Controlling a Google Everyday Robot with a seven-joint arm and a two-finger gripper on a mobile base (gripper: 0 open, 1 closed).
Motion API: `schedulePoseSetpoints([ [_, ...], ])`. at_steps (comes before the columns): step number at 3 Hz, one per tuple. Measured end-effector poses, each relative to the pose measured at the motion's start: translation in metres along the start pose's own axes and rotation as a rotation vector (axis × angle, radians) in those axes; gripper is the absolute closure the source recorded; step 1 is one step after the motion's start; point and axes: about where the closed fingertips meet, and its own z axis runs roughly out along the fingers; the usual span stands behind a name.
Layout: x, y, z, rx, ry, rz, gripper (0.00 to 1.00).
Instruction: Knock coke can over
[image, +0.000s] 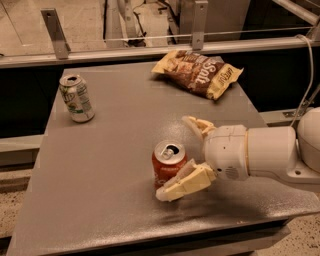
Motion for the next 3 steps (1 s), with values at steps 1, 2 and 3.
schedulePoseSetpoints([
  [1,-0.019,-0.021,0.007,0.013,-0.042,0.003,0.00],
  [2,-0.041,-0.044,0.021,0.020,-0.076,0.026,0.00],
  [3,-0.060,-0.057,0.038,0.013,-0.109,0.051,0.00],
])
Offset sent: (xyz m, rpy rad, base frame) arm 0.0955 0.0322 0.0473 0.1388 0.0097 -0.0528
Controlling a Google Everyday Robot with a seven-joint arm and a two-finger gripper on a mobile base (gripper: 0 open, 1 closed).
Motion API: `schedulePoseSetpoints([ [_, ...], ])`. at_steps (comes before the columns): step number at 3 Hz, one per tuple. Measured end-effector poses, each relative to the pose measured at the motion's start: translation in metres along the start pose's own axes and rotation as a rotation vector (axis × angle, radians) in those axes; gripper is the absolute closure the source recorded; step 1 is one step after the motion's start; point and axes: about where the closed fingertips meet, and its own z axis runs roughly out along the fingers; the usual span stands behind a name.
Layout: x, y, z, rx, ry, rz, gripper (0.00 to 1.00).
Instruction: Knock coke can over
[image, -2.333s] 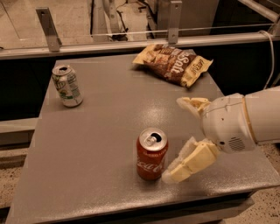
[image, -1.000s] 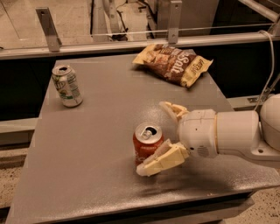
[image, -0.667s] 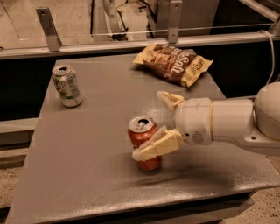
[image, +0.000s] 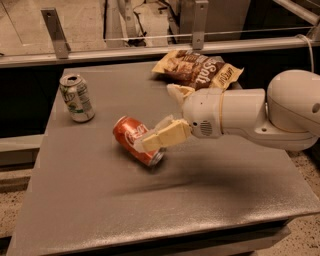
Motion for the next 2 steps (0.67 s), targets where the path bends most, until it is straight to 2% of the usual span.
schedulePoseSetpoints([
  [1,0.001,-0.001,0.006,-0.013,-0.014,0.031,0.00],
  [2,0.014,0.004,0.000,-0.039,-0.024,0.032,0.00],
])
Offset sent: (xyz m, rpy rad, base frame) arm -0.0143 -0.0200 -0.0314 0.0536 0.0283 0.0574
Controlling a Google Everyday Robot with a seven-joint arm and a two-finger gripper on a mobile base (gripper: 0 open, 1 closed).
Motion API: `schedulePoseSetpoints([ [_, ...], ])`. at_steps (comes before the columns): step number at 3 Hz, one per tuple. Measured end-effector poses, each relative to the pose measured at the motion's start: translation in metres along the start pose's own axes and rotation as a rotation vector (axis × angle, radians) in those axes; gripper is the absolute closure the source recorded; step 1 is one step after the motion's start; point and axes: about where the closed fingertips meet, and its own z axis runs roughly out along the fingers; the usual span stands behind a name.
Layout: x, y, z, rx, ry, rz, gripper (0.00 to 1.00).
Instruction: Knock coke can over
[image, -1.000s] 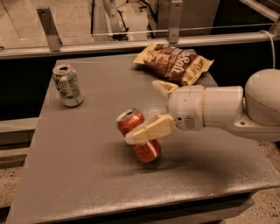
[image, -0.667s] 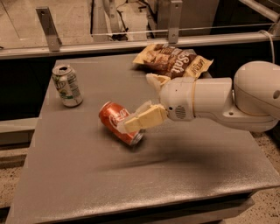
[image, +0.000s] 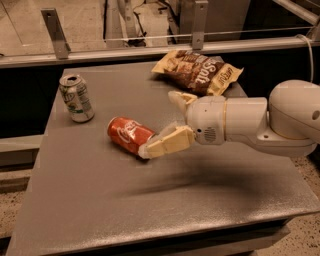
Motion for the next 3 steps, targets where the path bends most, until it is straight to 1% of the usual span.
schedulePoseSetpoints([
  [1,0.017,-0.003,-0.018,-0.028,0.004,-0.054,0.00],
  [2,0.035,-0.017,-0.052,-0.012,0.013,-0.116,0.00],
  [3,0.044,-0.038,-0.100,0.059,-0.002,-0.163,0.00],
])
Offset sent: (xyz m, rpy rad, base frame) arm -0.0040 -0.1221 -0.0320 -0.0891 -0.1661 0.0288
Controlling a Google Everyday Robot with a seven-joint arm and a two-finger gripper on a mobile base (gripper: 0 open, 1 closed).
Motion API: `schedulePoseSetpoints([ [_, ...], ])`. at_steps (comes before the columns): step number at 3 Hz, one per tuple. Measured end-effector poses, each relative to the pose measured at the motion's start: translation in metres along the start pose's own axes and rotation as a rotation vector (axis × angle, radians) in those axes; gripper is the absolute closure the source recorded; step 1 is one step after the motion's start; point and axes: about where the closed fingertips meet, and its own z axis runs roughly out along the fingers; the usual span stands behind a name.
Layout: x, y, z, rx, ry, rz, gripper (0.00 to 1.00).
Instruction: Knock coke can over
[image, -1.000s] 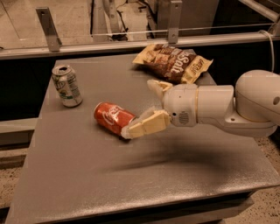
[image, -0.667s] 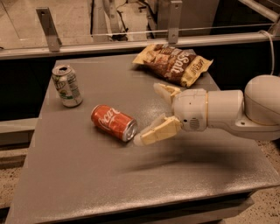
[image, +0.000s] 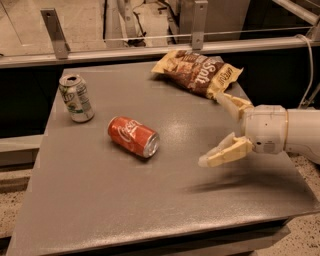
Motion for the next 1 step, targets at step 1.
schedulePoseSetpoints([
  [1,-0.0001,0.0000,0.0001,0.000,0.000,0.000,0.00],
])
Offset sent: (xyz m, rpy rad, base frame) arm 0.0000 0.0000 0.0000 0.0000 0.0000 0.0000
